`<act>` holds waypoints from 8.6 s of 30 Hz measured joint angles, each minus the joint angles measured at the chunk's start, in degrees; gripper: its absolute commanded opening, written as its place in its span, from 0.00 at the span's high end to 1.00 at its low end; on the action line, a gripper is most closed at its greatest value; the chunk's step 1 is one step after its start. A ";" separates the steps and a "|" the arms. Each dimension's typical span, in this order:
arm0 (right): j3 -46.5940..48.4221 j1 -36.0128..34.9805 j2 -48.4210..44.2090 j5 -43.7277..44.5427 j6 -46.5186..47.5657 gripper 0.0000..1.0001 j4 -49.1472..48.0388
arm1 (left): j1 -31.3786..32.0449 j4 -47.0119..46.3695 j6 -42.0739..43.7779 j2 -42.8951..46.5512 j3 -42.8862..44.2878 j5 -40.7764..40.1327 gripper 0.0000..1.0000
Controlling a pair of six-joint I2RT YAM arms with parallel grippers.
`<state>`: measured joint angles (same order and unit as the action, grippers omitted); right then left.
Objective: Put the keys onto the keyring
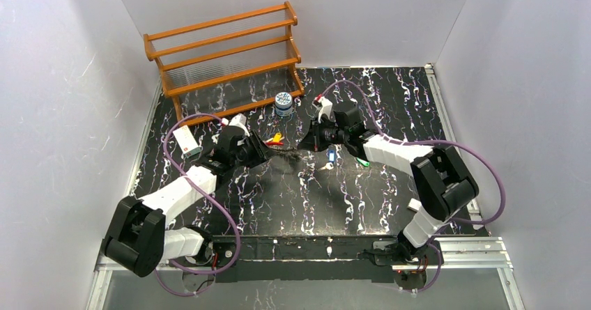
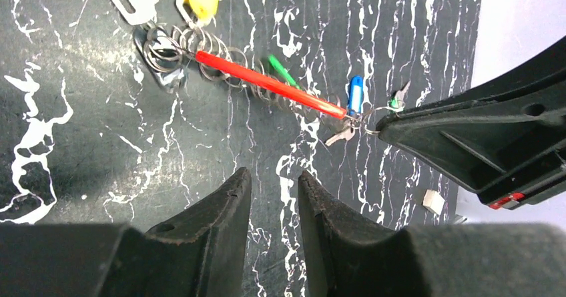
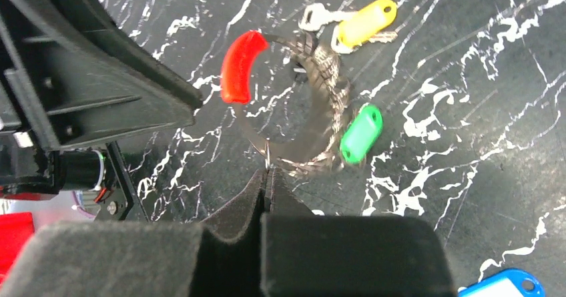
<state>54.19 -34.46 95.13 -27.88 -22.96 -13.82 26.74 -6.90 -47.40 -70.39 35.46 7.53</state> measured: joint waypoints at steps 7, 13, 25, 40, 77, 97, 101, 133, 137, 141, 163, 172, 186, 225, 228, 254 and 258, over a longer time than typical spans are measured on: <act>-0.22 0.00 -3.63 -2.21 1.22 0.99 -1.77 | 0.00 -0.33 3.87 2.29 2.08 0.90 0.68; -0.66 0.00 -7.78 -1.97 4.52 0.99 -3.48 | 0.00 -0.63 9.31 5.99 5.29 1.46 0.67; -5.84 0.00 -13.66 -4.72 18.53 0.99 -12.24 | -0.02 -5.90 25.40 10.25 5.86 8.37 0.61; -16.11 0.00 -17.90 -16.59 20.59 0.99 -29.51 | -0.02 -20.37 37.44 12.37 -0.63 28.09 0.55; -16.59 0.00 -18.75 -24.94 19.71 0.99 -34.01 | 4.28 -38.84 40.61 8.92 -7.17 36.54 0.82; -16.57 0.00 -18.75 -25.16 18.82 0.51 -33.86 | 4.85 -38.56 41.31 8.33 -6.84 33.16 1.00; -16.50 0.00 -18.78 -24.57 19.02 0.18 -33.42 | 4.85 -37.55 42.36 8.90 -6.88 32.17 1.00; -16.50 0.11 -24.17 -12.79 19.39 0.01 -31.69 | 4.85 -6.97 87.95 24.41 -4.50 29.24 1.00; -16.50 0.11 -24.15 -12.79 19.58 0.01 -31.04 | 4.85 -5.92 87.82 23.89 -3.93 28.81 1.00; -16.50 0.11 -24.11 -12.79 19.82 0.01 -30.75 | 4.85 -5.95 85.29 22.53 -3.56 27.34 1.00; -11.02 0.66 -15.72 4.31 6.56 0.01 -7.98 | 4.90 -30.91 44.17 14.75 -16.59 19.41 1.00; -9.01 10.21 -9.68 3.61 -4.22 0.06 4.76 | 5.05 -33.88 41.35 14.16 -16.76 19.39 1.00; -12.76 16.46 -6.73 -0.04 -9.66 0.33 11.50 | 5.38 -35.23 40.06 12.35 -16.79 19.37 1.00; -8.20 17.14 4.50 -0.81 -12.20 0.99 10.88 | 6.01 -35.95 39.85 12.96 -16.79 18.29 1.00; -7.89 17.14 4.50 -1.05 -11.56 0.99 11.17 | 6.01 -35.93 39.89 13.05 -16.79 18.27 1.00; 2.78 17.11 -8.74 -1.75 6.19 0.99 24.46 | 6.01 -30.91 50.49 17.29 -16.79 21.09 1.00; 3.23 16.22 -9.27 -2.34 8.22 0.99 25.77 | 6.01 -29.97 51.80 16.33 -16.61 23.08 1.00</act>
<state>57.43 -18.24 85.86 -30.22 -14.74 11.94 32.75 -36.86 4.40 -54.06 18.85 30.61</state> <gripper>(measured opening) 0.030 0.011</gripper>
